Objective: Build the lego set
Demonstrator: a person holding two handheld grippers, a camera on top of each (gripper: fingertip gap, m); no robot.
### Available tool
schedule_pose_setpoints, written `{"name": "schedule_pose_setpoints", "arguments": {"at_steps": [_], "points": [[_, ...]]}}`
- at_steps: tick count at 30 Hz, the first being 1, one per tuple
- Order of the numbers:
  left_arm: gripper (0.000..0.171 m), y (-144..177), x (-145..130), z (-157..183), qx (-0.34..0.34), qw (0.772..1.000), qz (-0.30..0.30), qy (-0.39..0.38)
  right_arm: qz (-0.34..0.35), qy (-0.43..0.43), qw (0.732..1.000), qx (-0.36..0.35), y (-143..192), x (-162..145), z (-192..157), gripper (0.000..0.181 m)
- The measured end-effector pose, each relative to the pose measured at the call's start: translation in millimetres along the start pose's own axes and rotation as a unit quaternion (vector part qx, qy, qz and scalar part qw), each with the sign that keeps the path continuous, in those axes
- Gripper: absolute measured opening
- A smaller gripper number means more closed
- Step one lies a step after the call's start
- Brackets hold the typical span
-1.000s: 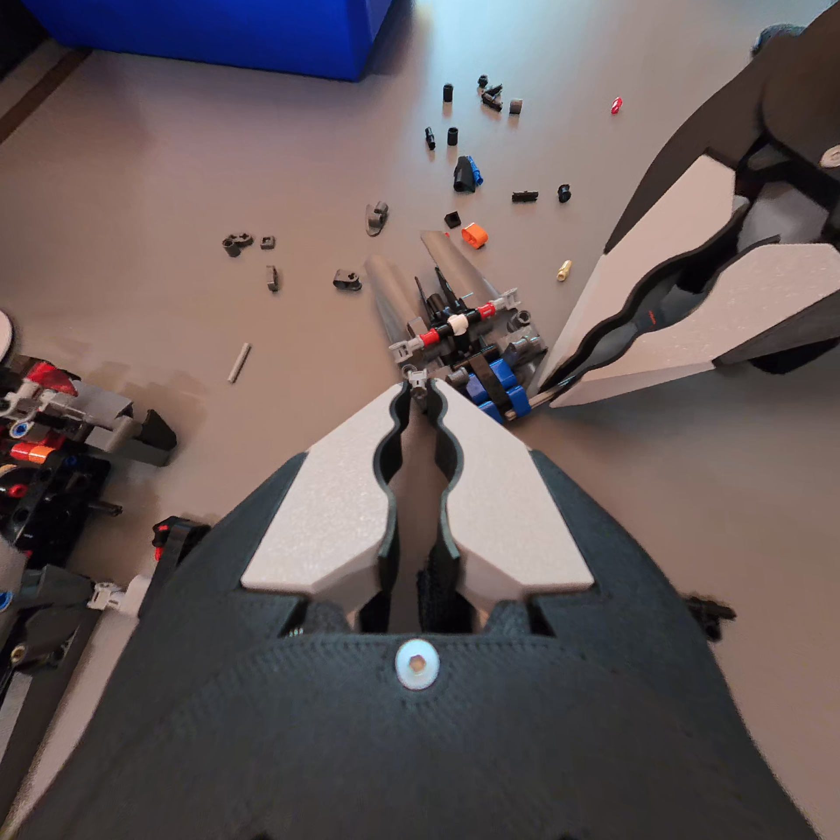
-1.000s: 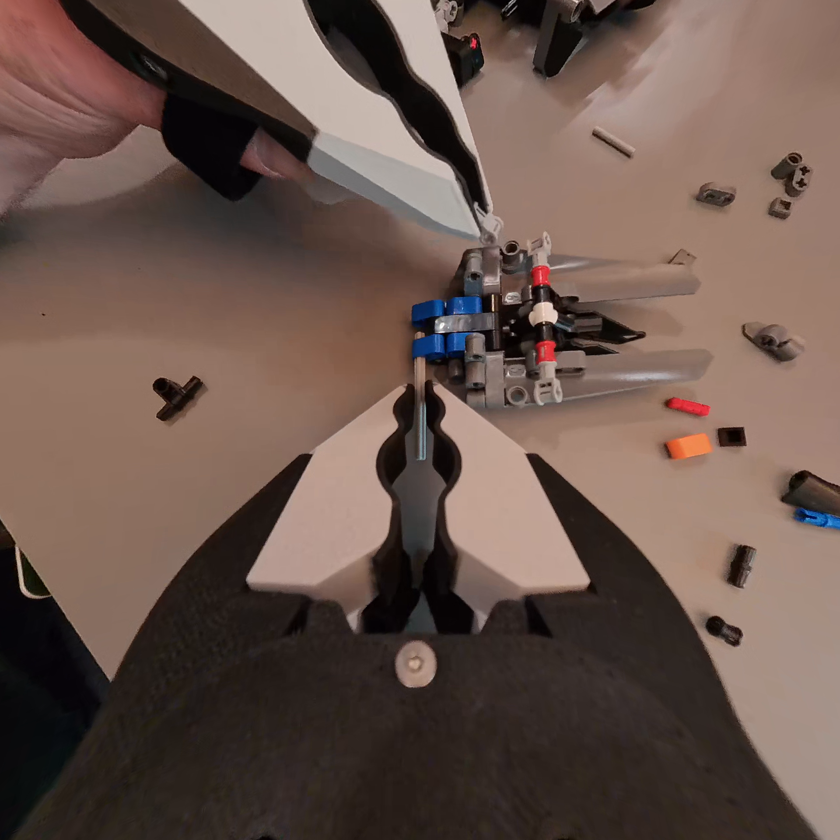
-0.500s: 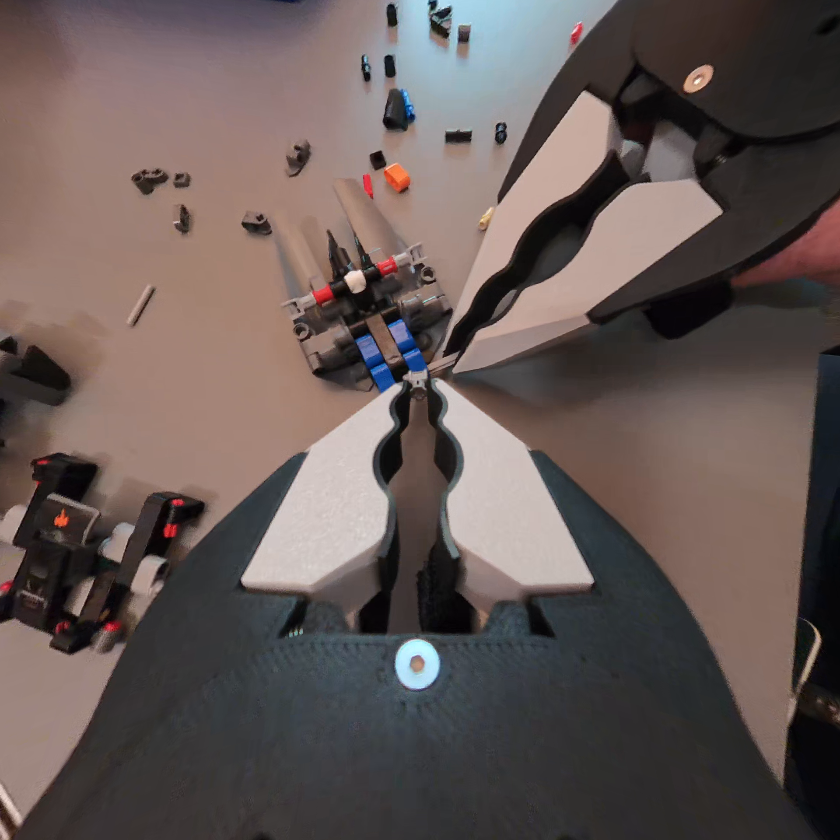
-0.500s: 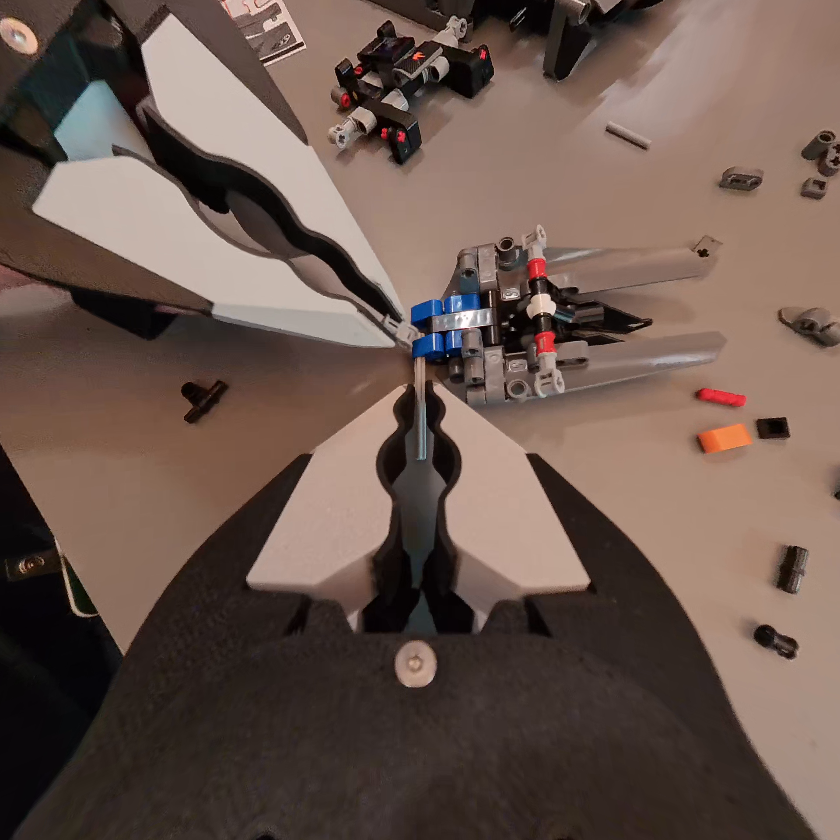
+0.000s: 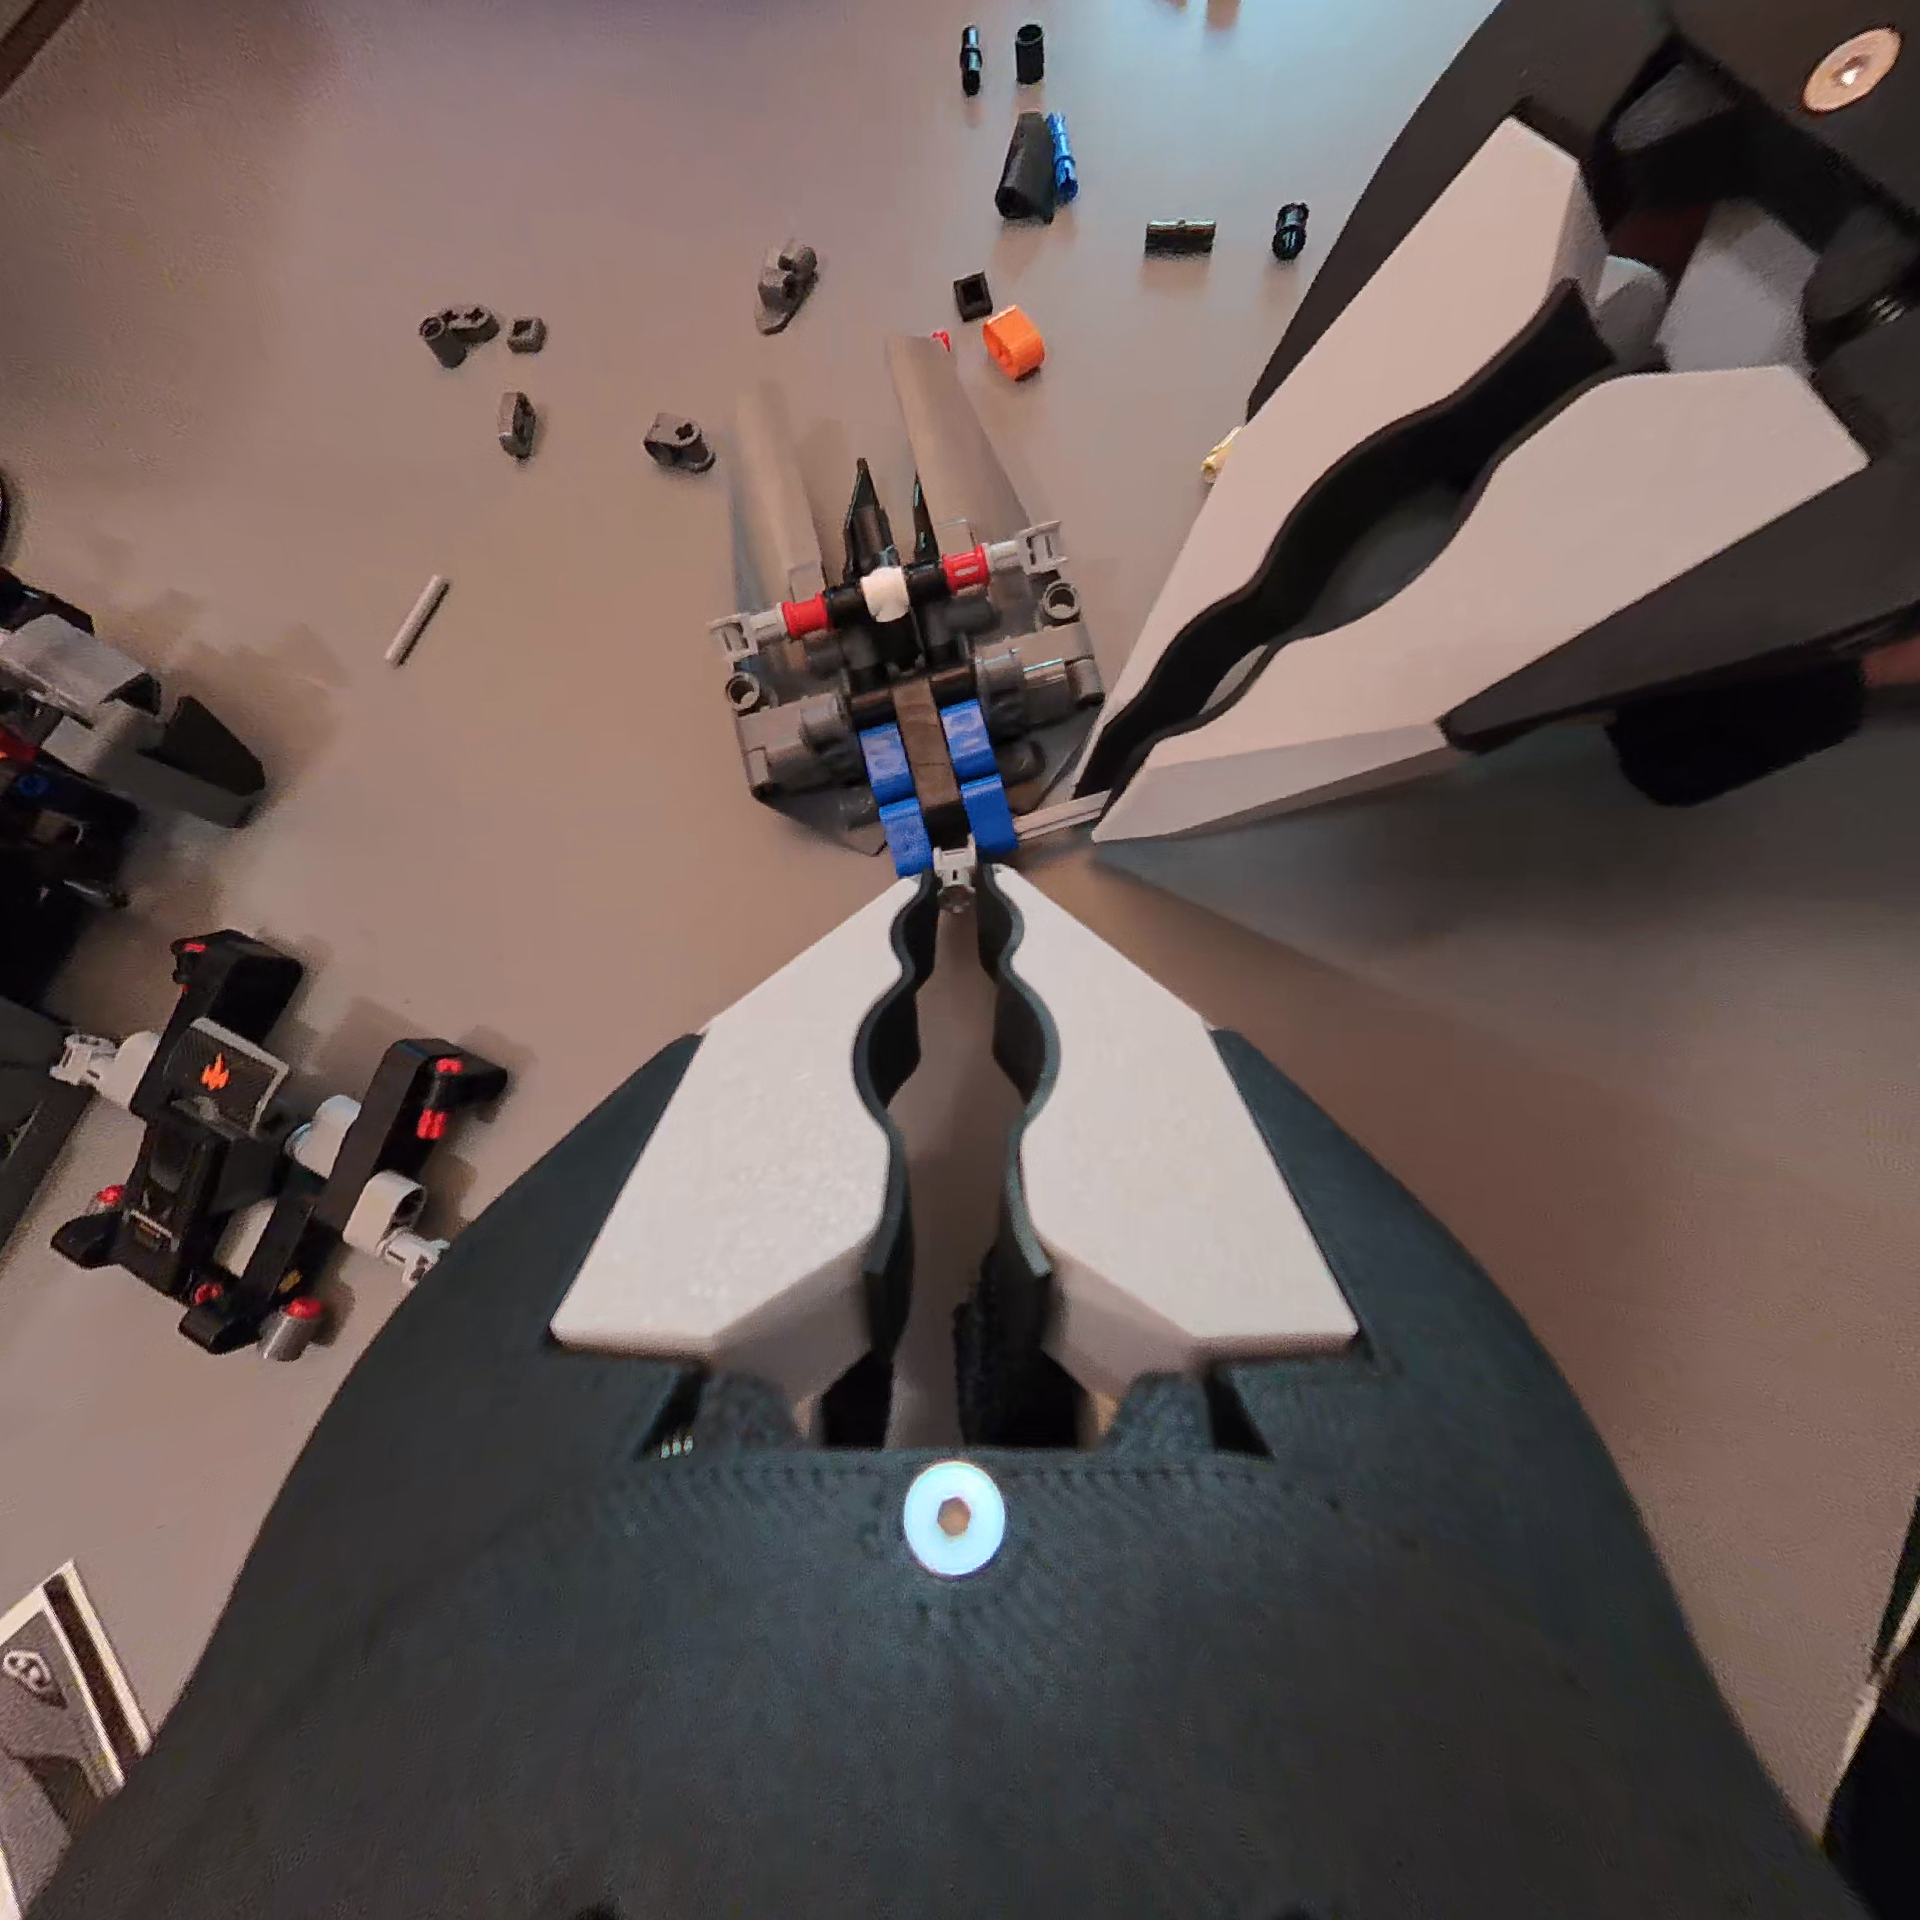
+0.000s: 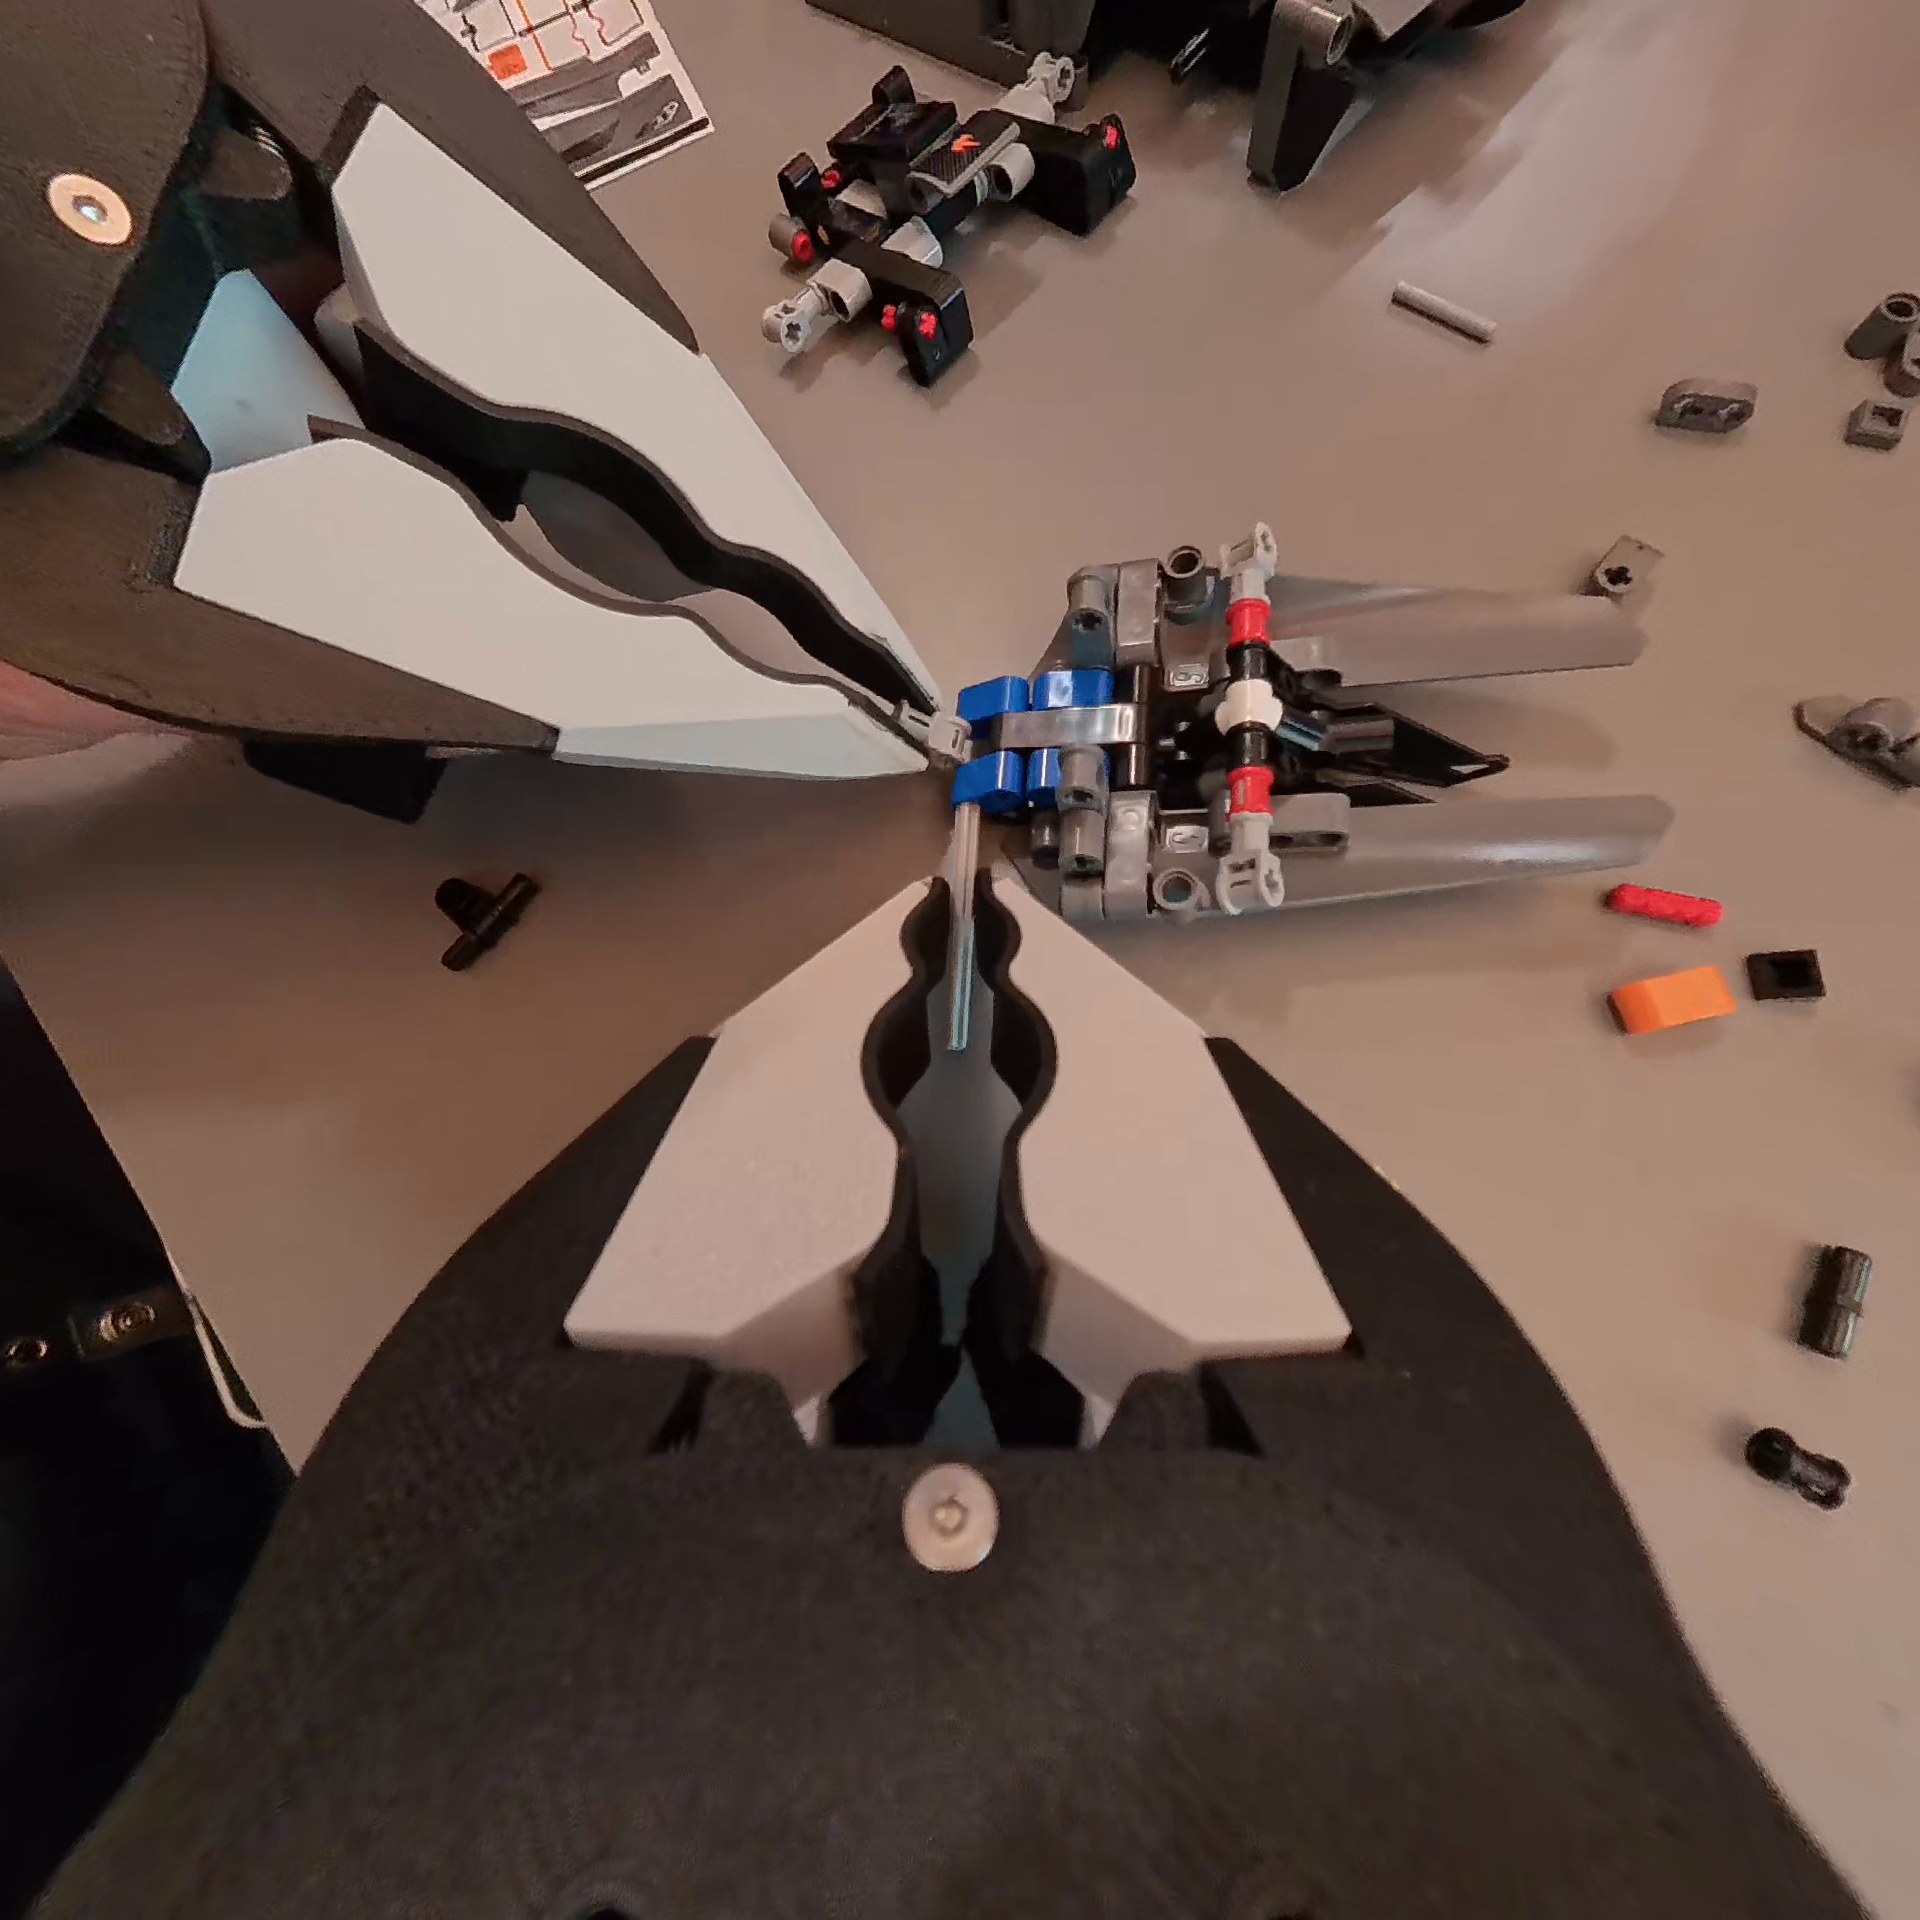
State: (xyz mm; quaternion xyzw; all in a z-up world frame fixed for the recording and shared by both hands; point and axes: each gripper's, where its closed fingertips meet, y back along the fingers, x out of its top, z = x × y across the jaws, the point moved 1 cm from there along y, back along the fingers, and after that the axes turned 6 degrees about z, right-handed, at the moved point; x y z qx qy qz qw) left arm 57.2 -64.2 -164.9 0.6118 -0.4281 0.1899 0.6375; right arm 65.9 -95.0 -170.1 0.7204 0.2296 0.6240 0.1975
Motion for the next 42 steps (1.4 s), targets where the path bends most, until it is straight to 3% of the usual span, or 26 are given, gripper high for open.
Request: {"name": "schedule_pose_setpoints", "arguments": {"at_steps": [8,20,42], "points": [[0.005,-1.8,1.4,-0.3,0.008,1.0,0.002,0.021,-0.002,-0.003,1.0,0.007,0.3,-0.6,-0.6,0.002],[0.005,-2.8,0.8,-1.5,0.013,0.999,-0.05,-0.004,-0.002,0.006,1.0,0.007,-1.0,0.1,-0.1,0.002],[0.005,-8.0,-1.0,-6.9,0.021,0.999,-0.023,0.021,-0.014,-0.01,1.0,0.011,-7.4,0.9,3.3,0.002]]}}
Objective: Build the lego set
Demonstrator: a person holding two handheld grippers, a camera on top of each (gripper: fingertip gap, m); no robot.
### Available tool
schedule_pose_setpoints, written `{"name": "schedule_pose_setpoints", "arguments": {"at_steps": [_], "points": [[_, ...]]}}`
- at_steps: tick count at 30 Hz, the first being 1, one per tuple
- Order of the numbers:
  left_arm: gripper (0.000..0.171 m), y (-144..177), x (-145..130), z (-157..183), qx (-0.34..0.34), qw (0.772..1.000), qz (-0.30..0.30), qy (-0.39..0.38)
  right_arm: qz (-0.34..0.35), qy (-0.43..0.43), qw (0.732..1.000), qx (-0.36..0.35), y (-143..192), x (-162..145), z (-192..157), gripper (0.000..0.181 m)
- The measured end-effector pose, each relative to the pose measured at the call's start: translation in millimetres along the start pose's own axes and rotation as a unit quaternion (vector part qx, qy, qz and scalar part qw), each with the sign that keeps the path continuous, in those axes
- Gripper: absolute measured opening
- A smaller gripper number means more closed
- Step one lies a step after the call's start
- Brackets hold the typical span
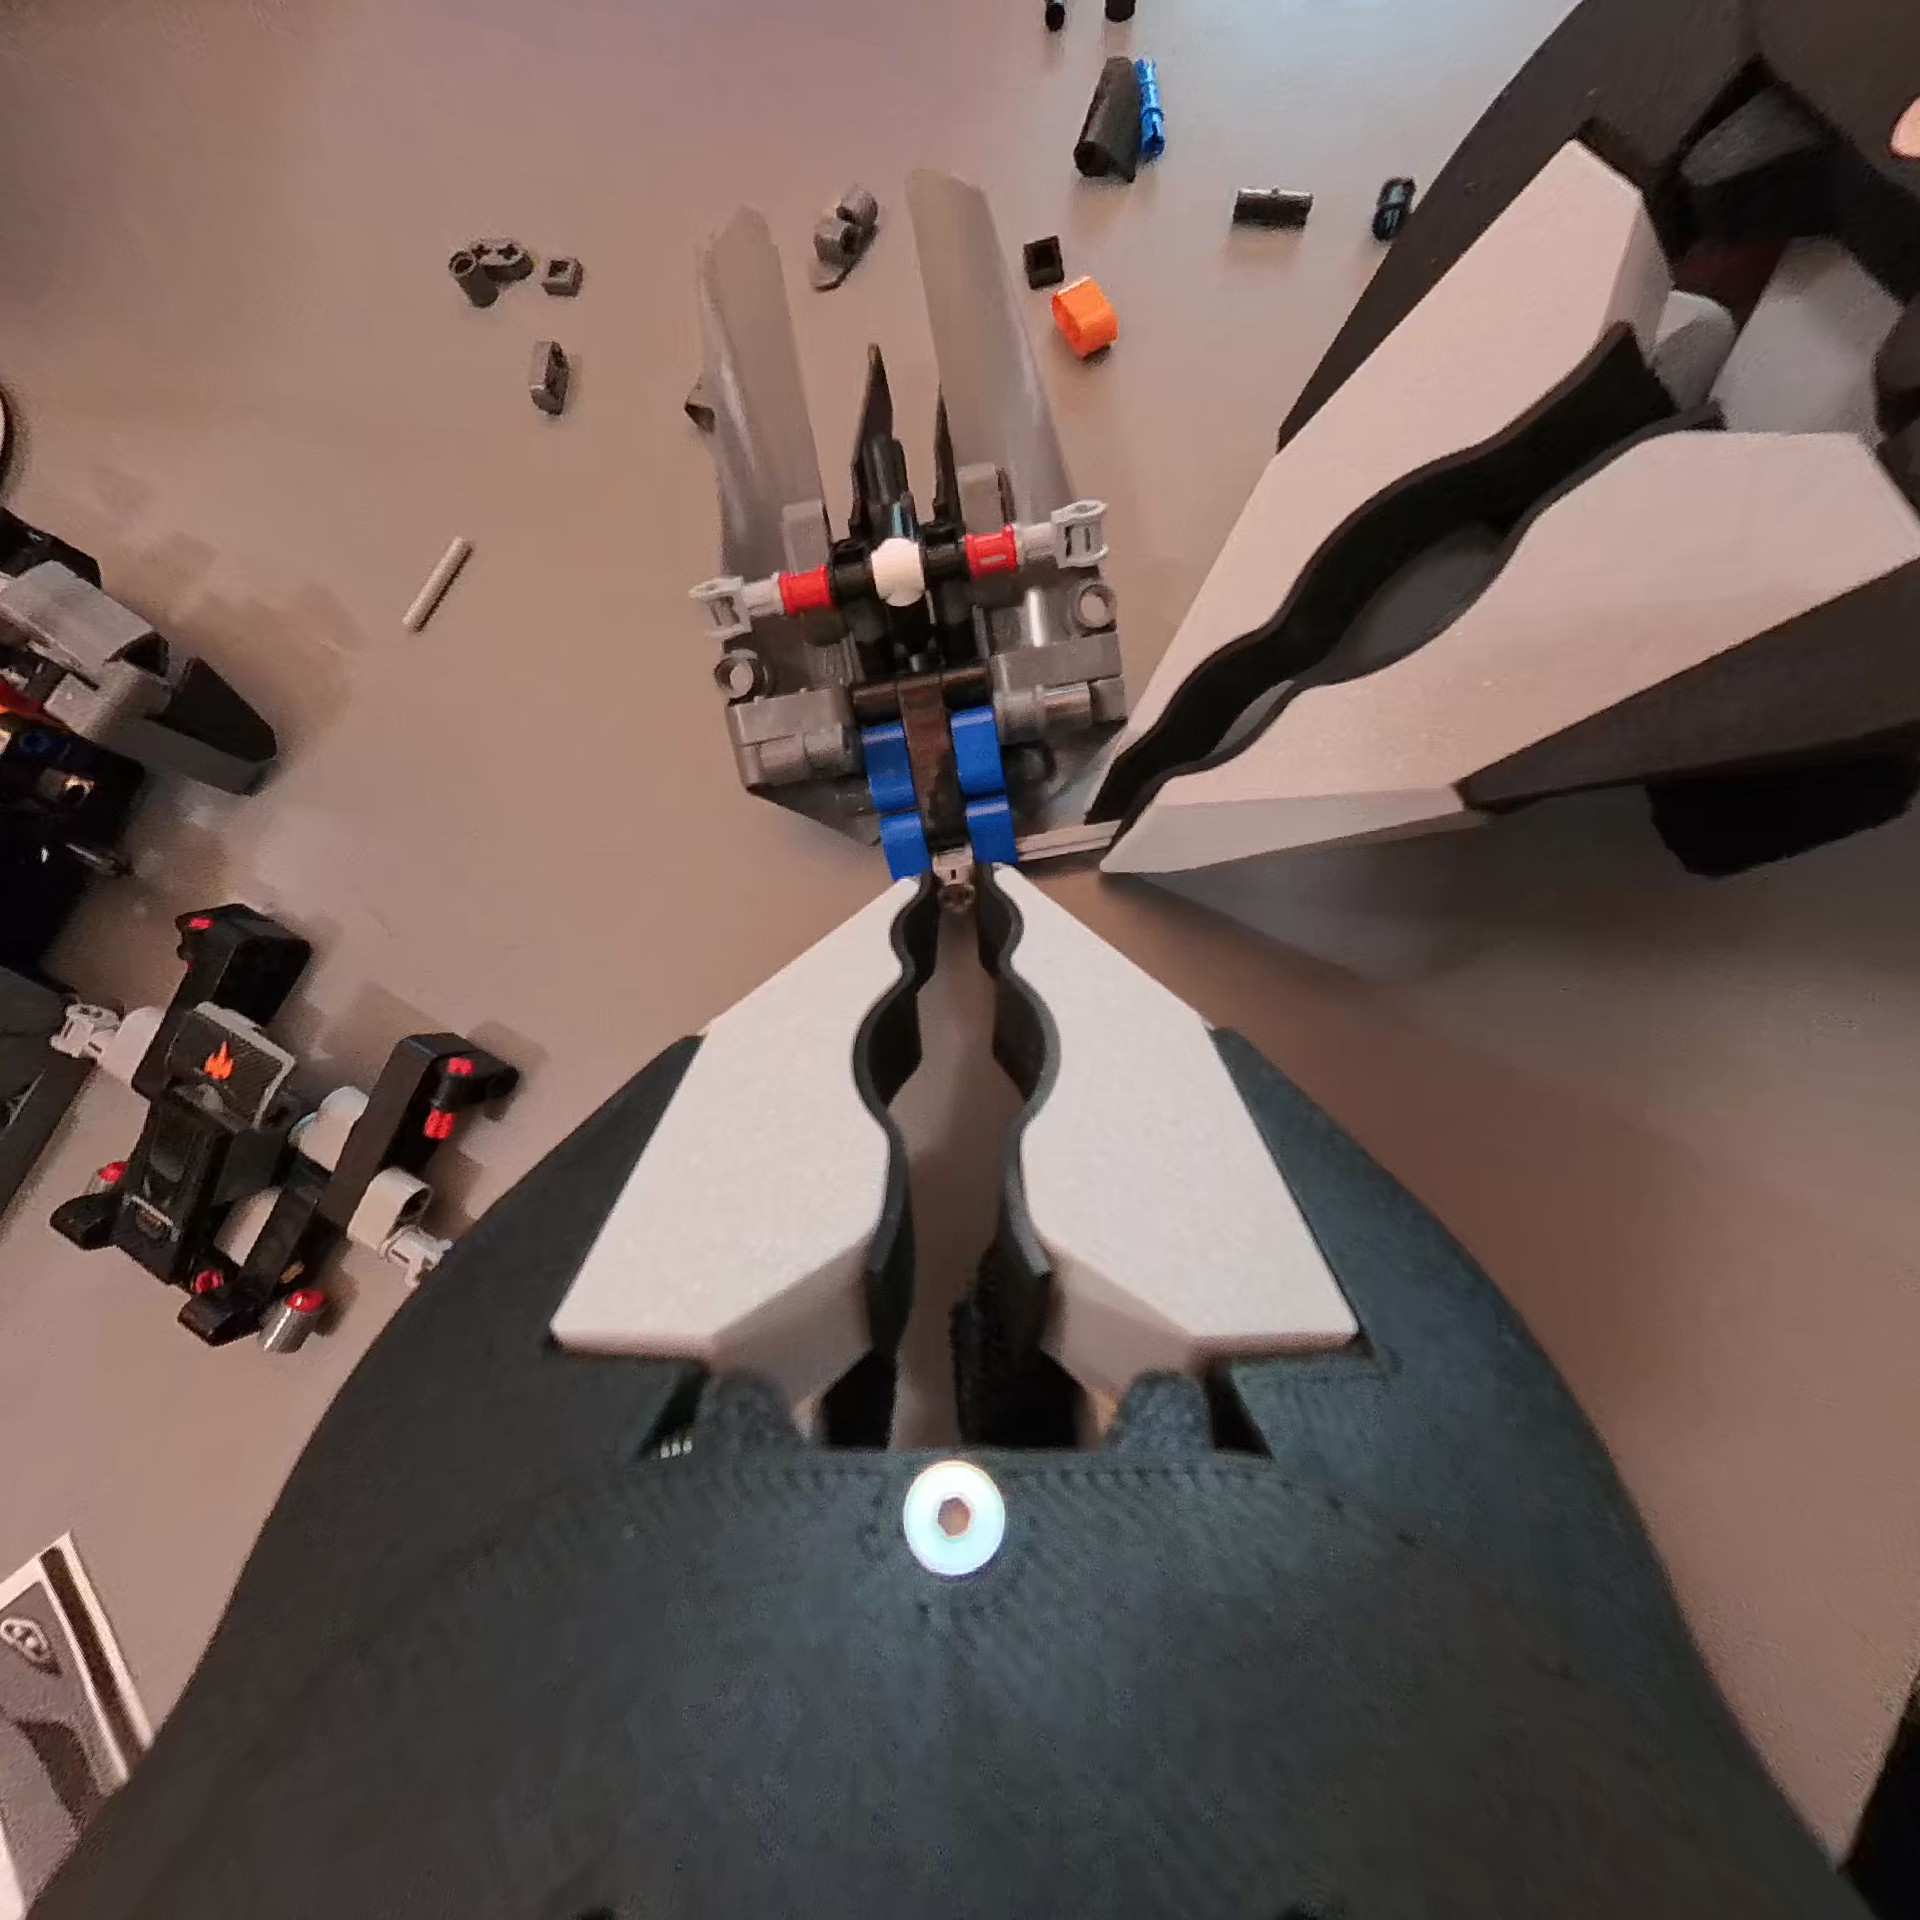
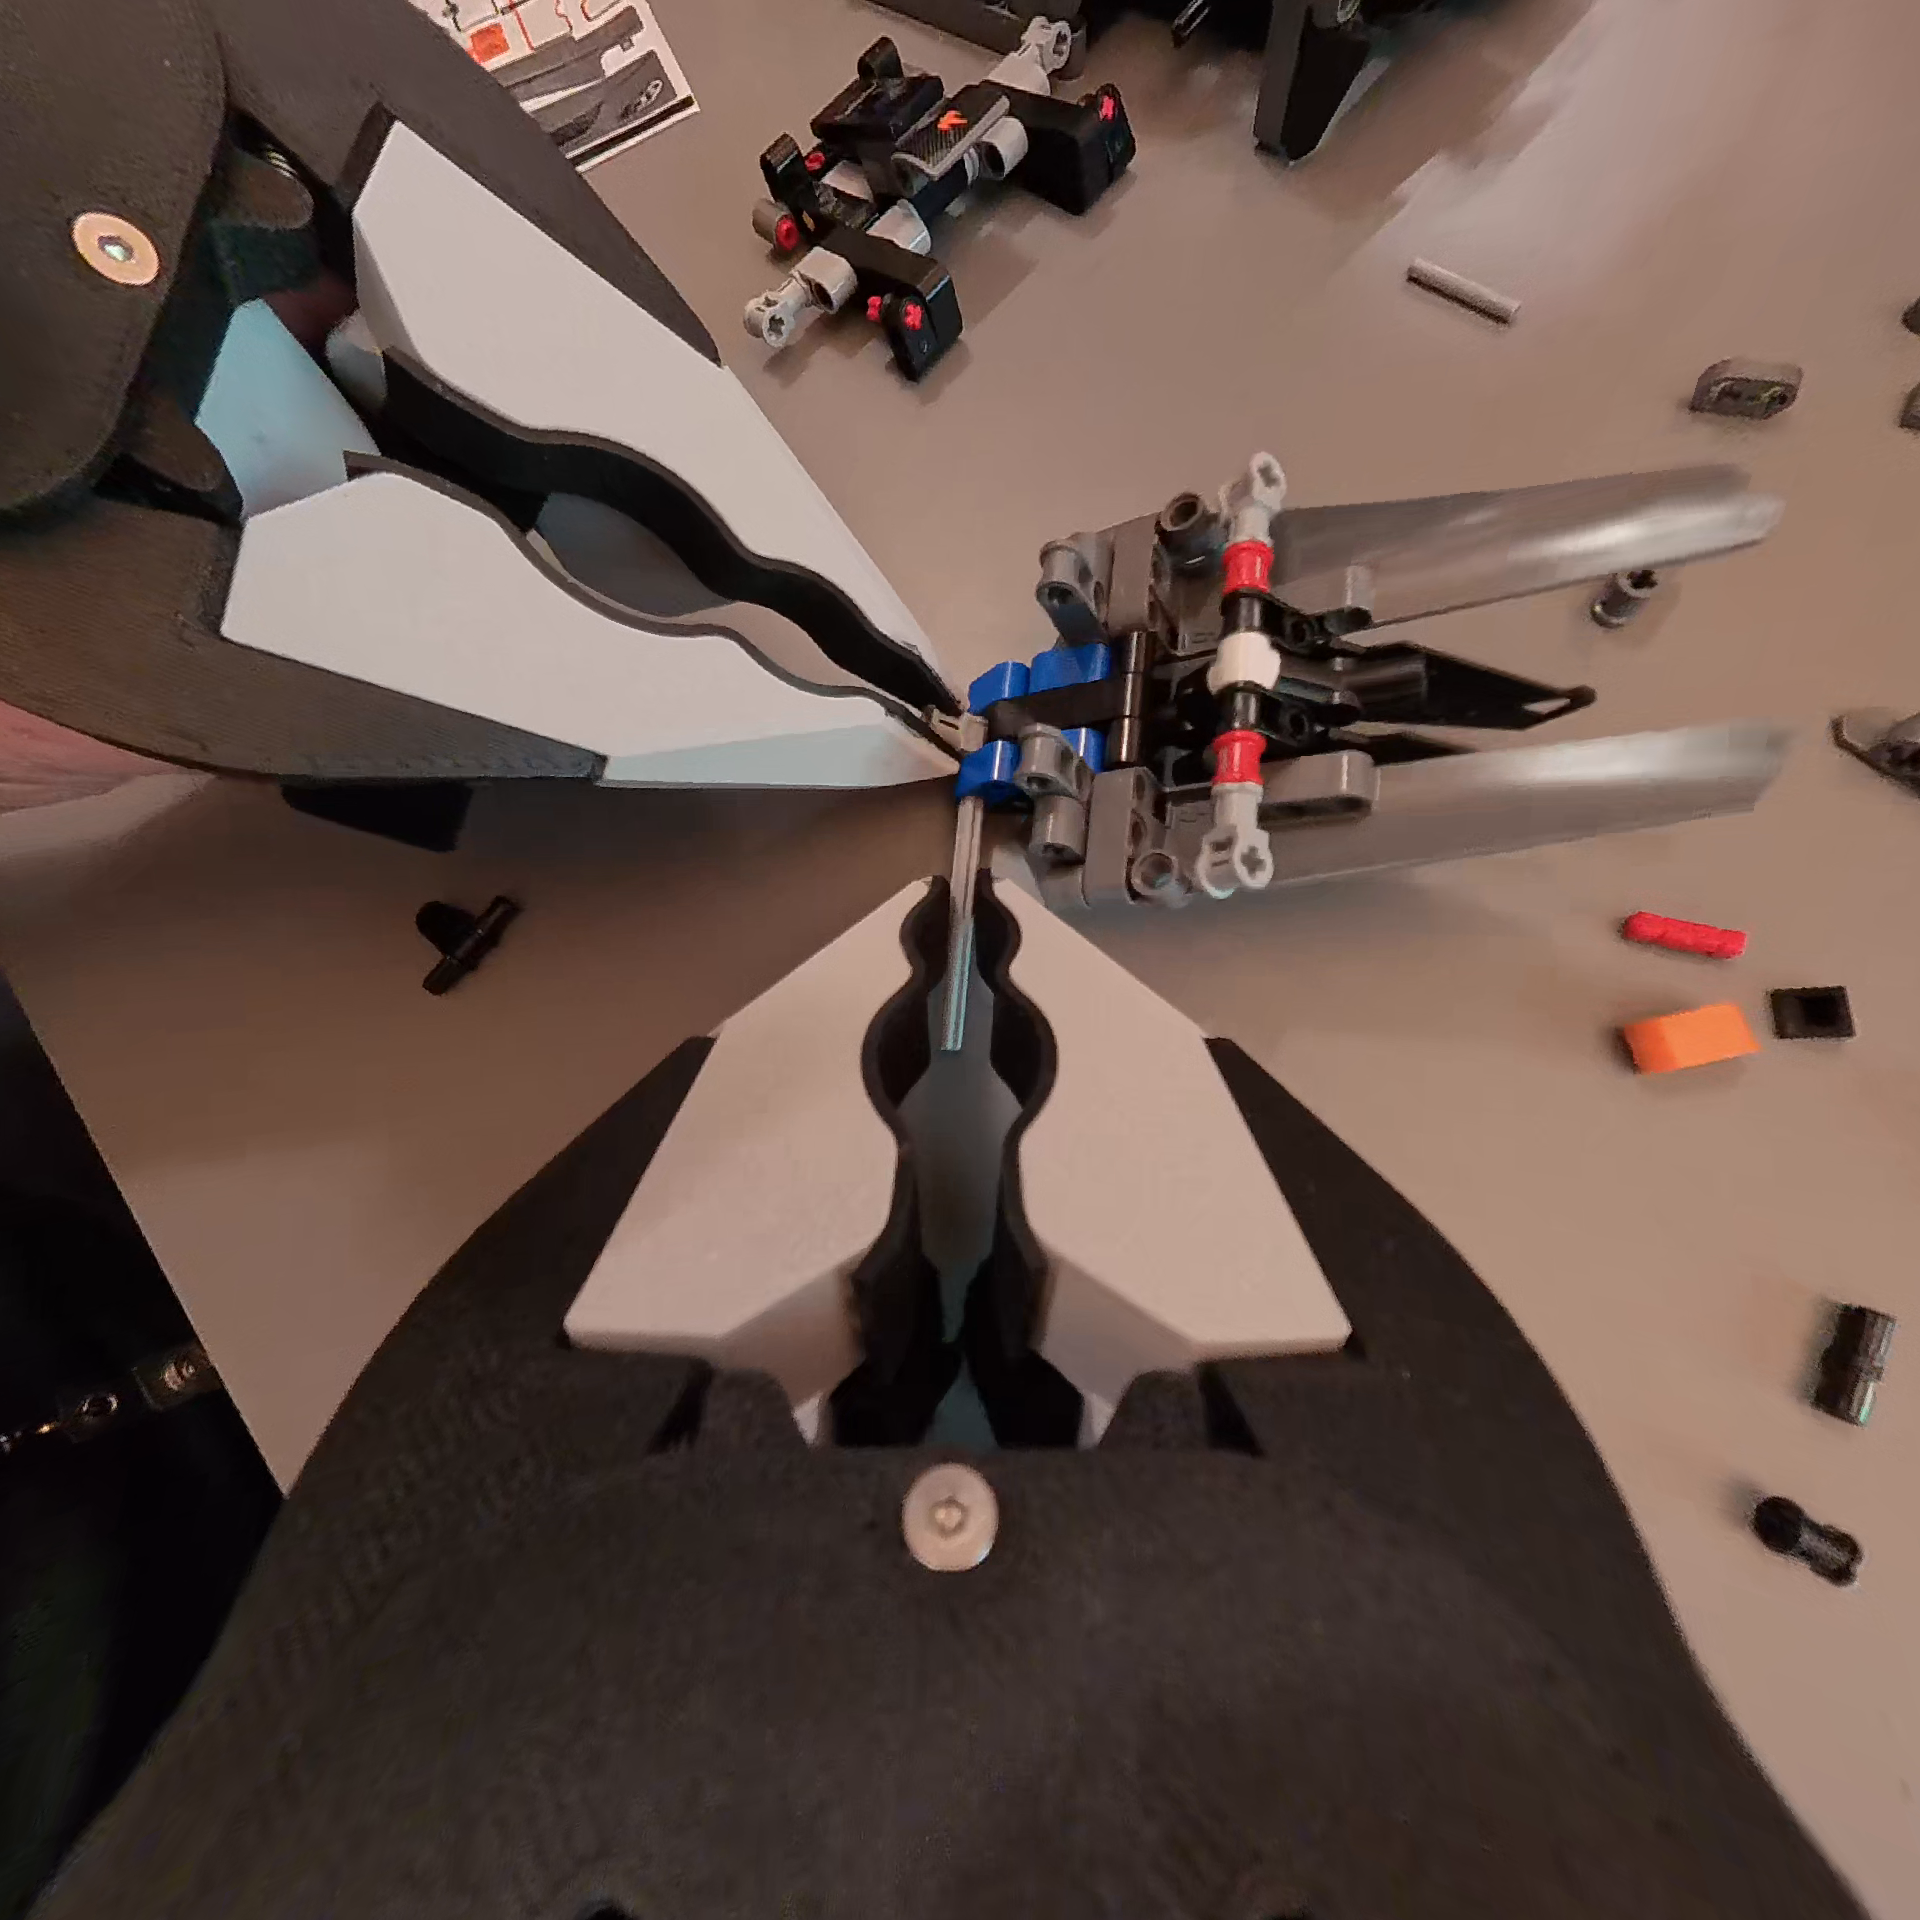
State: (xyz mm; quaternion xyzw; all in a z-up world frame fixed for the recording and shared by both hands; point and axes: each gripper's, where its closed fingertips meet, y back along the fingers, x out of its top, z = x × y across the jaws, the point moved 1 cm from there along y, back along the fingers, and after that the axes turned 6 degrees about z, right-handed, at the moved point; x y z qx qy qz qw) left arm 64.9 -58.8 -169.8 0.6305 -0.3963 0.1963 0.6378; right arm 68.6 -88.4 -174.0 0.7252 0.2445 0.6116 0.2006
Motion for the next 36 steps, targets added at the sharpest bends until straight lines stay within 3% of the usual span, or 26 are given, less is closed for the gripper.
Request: {"name": "schedule_pose_setpoints", "arguments": {"at_steps": [8,16,25,36], "points": [[0.005,-3,-1,-1,-0.003,1.0,0.017,0.012,-0.006,0.049,0.998,-0.029,-1,1,3,0.002],[0.005,-5,1,-2,-0.005,0.999,0.03,0.018,-0.002,-0.007,1.0,0.01,0,1,6,0.002],[0.005,-8,2,-4,-0.011,0.999,0.029,0.022,-0.017,0.101,0.994,-0.023,-1,2,9,0.002],[0.005,-9,3,-4,-0.006,0.999,0.029,0.016,-0.005,-0.082,0.995,0.056,0,3,12,0.002]]}}
